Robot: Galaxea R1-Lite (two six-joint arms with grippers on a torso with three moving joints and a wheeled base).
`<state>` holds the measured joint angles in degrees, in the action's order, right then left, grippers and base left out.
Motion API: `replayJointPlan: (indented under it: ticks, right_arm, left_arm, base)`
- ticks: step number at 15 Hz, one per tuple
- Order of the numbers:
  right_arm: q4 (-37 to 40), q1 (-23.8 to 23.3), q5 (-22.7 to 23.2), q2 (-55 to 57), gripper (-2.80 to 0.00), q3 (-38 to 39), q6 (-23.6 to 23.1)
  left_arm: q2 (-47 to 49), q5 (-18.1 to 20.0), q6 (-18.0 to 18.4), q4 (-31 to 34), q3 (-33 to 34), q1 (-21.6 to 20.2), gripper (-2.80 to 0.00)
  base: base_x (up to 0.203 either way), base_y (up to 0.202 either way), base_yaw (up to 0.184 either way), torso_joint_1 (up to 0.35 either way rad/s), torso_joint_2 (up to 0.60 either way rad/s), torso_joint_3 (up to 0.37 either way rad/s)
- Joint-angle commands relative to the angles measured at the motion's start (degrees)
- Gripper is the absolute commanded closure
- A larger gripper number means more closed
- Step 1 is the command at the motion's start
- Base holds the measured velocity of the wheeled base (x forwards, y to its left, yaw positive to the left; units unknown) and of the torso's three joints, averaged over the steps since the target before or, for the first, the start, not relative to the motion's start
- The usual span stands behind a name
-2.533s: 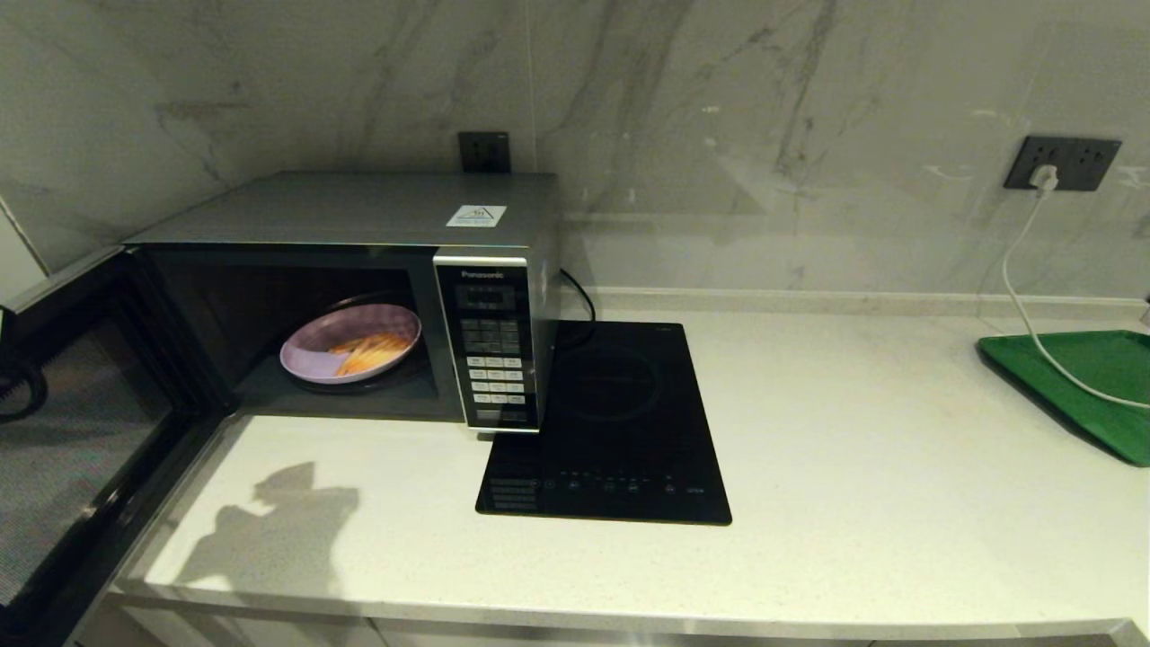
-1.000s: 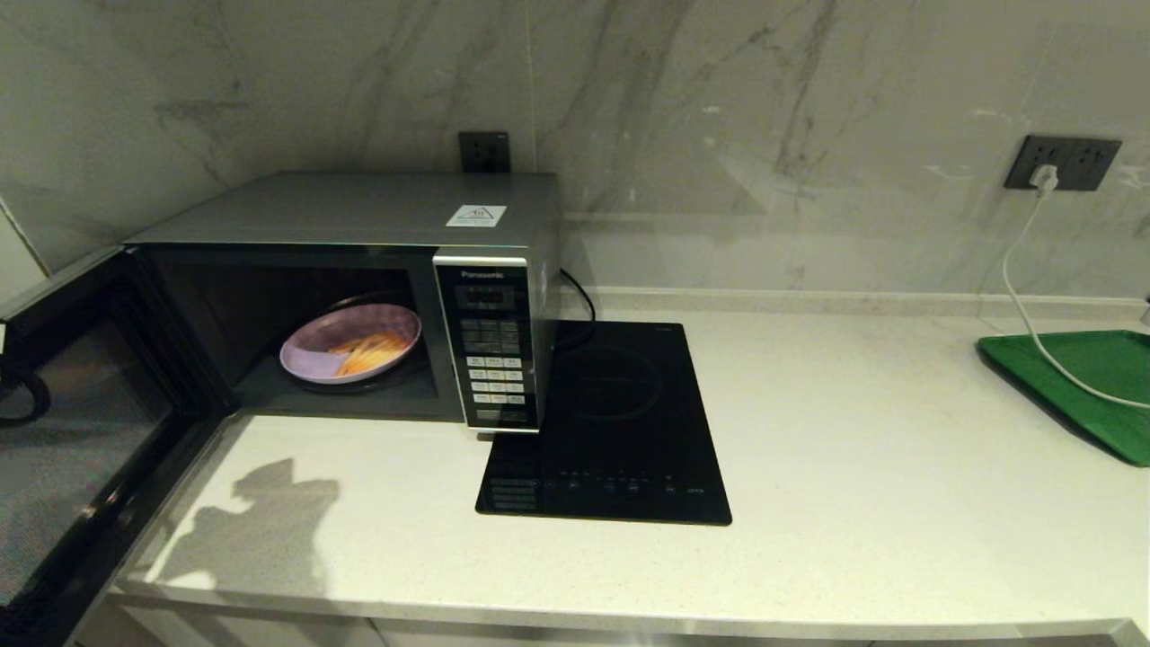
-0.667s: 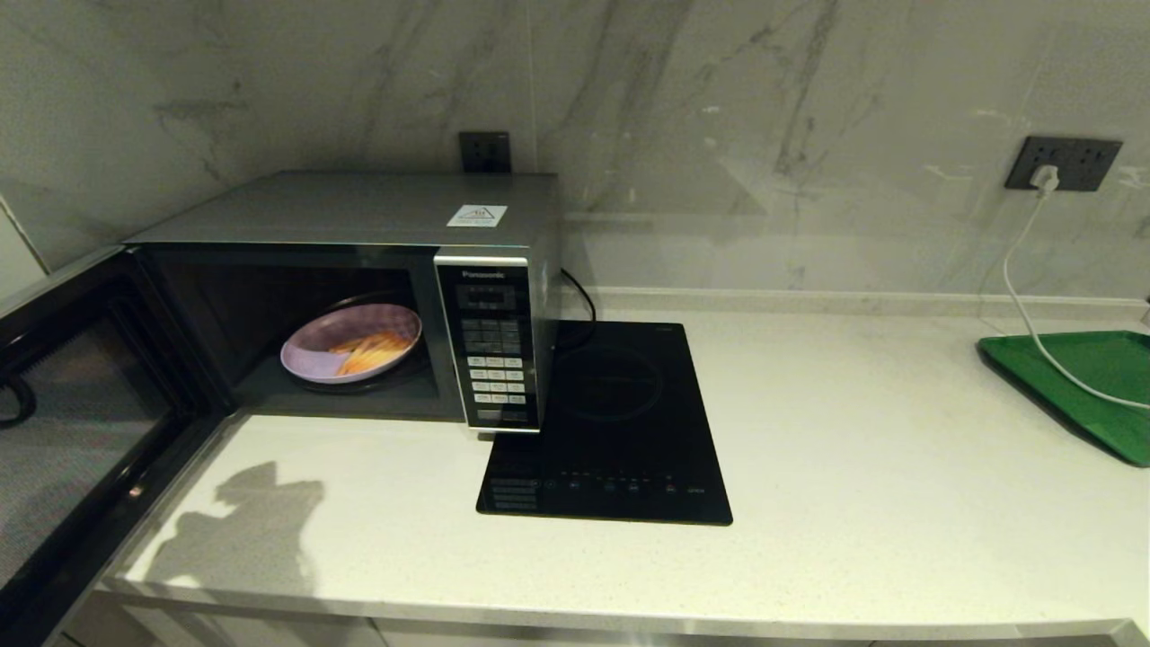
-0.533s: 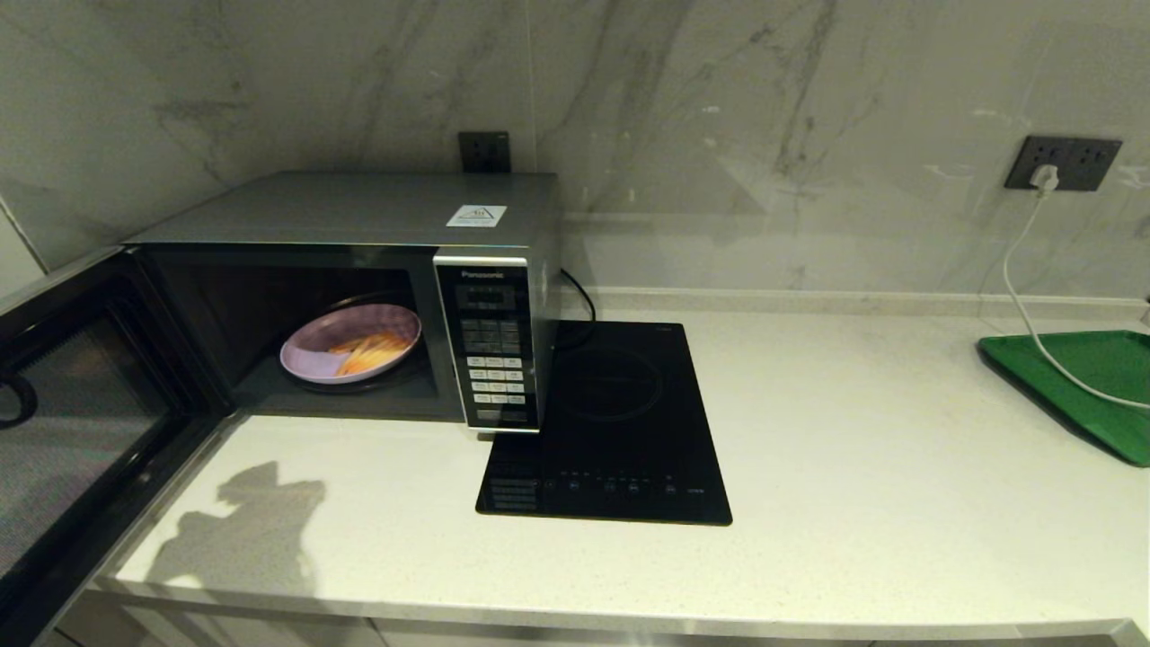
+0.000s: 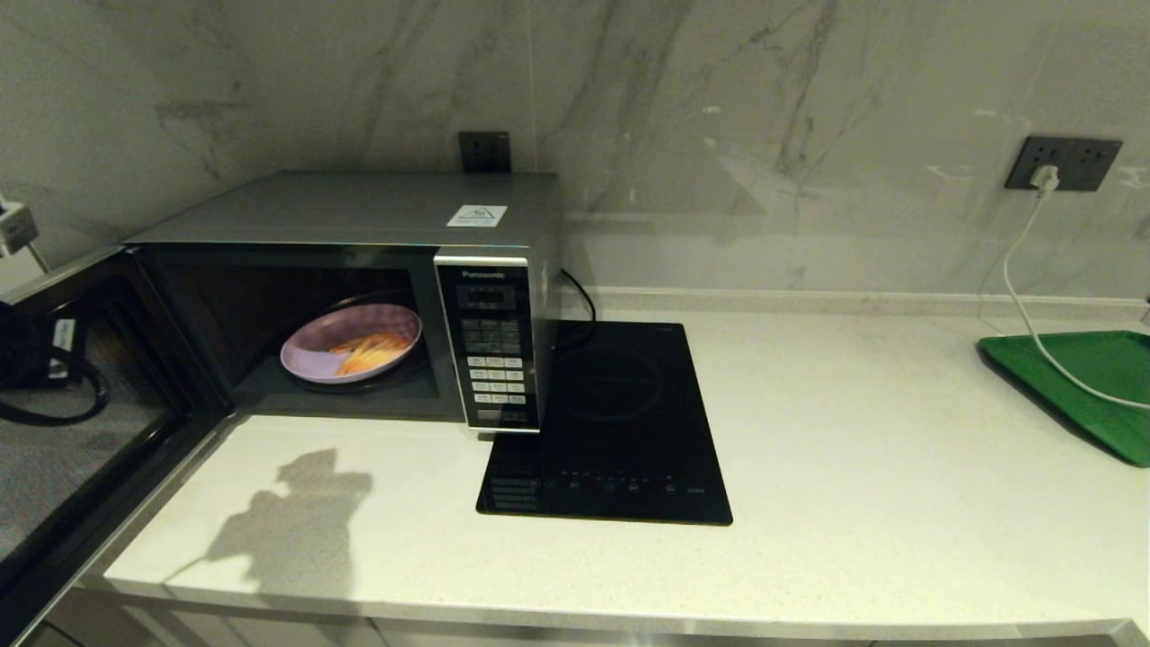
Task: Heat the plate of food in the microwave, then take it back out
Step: Take the plate out of the microwave
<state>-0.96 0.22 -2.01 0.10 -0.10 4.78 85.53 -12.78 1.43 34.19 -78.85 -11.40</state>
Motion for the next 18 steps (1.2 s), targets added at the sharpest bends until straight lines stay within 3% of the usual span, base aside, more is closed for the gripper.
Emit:
replayJointPlan:
  ticks: [1,4,5,6,8,10,14,17,18]
  right_arm:
    - [0.00,0.07,-0.01,-0.01,0.00,0.01,0.06]
    - [0.00,0.04,-0.01,-0.01,0.00,0.01,0.06]
    - [0.00,0.05,-0.01,-0.01,0.00,0.01,0.06]
    - [0.00,0.04,-0.01,-0.01,0.00,0.01,0.06]
    - [0.00,0.05,-0.01,-0.01,0.00,0.01,0.06]
    - [0.00,0.04,-0.01,-0.01,0.00,0.01,0.06]
    - [0.00,0.09,-0.01,-0.01,0.00,0.01,0.06]
    - [0.00,0.05,-0.01,-0.01,0.00,0.01,0.06]
    - [0.00,0.04,-0.01,-0.01,0.00,0.01,0.06]
  left_arm:
    - [2.14,5.25,-0.82,0.78,0.22,3.59,0.00]
    - [9.37,9.17,-3.95,0.86,0.08,5.62,0.00]
    - [12.33,10.76,-6.82,0.11,-1.23,5.65,0.00]
    - [15.44,12.96,-13.45,-0.36,-3.36,5.66,-2.80]
    - [20.95,16.99,-27.13,-0.74,-8.23,5.68,-2.80]
    - [24.59,19.38,-38.42,0.60,-14.51,5.81,-2.80]
    - [34.92,20.87,-58.95,12.15,-31.61,5.95,-2.80]
    - [36.94,21.79,-72.34,14.95,-32.42,4.20,-2.80]
    - [37.42,22.69,-74.70,15.62,-31.93,3.16,-2.80]
  base:
    - [0.000,0.000,0.000,0.000,0.00,0.000]
    - [0.000,0.000,0.000,0.000,0.00,0.000]
    - [0.000,0.000,0.000,0.000,0.00,0.000]
    - [0.000,0.000,0.000,0.000,0.00,0.000]
    - [0.000,0.000,0.000,0.000,0.00,0.000]
    - [0.000,0.000,0.000,0.000,0.00,0.000]
    - [0.000,0.000,0.000,0.000,0.00,0.000]
    - [0.000,0.000,0.000,0.000,0.00,0.000]
    - [0.000,0.000,0.000,0.000,0.00,0.000]
